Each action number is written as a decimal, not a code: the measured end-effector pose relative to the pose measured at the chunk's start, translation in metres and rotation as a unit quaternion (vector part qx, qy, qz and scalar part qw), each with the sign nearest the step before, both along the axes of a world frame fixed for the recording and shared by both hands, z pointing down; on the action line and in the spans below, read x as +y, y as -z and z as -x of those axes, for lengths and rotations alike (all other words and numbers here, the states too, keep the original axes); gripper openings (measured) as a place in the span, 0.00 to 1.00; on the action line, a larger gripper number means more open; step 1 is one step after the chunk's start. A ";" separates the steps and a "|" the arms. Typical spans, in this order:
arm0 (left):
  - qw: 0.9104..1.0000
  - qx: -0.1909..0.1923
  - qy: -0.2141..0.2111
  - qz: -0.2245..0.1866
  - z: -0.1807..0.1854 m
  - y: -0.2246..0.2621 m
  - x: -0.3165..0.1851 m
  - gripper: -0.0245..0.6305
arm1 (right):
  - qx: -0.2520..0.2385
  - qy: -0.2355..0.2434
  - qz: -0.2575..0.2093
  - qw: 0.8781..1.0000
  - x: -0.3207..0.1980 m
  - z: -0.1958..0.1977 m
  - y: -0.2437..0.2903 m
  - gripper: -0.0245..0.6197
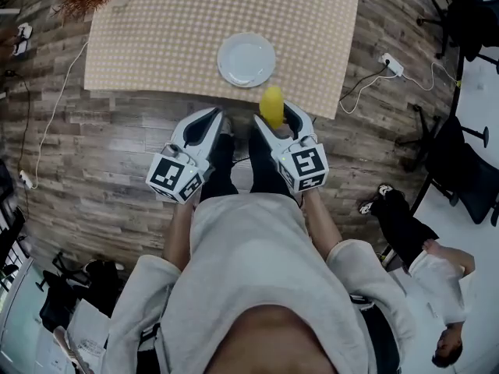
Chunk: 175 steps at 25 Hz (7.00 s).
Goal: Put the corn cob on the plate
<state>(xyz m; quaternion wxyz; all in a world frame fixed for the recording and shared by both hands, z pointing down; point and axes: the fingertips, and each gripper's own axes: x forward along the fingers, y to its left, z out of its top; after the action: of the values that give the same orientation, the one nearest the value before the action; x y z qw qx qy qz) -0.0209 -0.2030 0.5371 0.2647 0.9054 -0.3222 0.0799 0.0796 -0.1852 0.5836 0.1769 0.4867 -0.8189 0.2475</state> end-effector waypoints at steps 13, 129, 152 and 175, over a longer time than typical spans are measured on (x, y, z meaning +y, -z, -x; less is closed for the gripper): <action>1.000 -0.001 0.019 0.018 0.008 -0.010 0.005 0.05 | 0.024 0.029 -0.023 0.999 -0.077 0.002 -0.023 0.43; 0.996 0.045 0.065 -0.028 0.035 0.040 0.020 0.05 | 0.432 0.469 -0.017 0.770 -0.099 0.023 -0.050 0.29; 0.996 0.034 0.054 -0.068 0.008 0.070 0.064 0.05 | 0.303 0.322 0.011 0.897 -0.082 0.002 -0.013 0.04; 0.993 0.026 0.030 -0.114 -0.013 0.109 0.057 0.05 | 0.107 0.145 -0.022 0.983 -0.098 -0.011 0.078 0.04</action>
<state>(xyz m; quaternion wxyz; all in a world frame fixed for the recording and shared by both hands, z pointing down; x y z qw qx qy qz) -0.0076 -0.1465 0.4281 0.1699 0.9212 -0.3497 0.0111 0.0909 -0.2835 0.5052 0.2869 0.3904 -0.8623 0.1476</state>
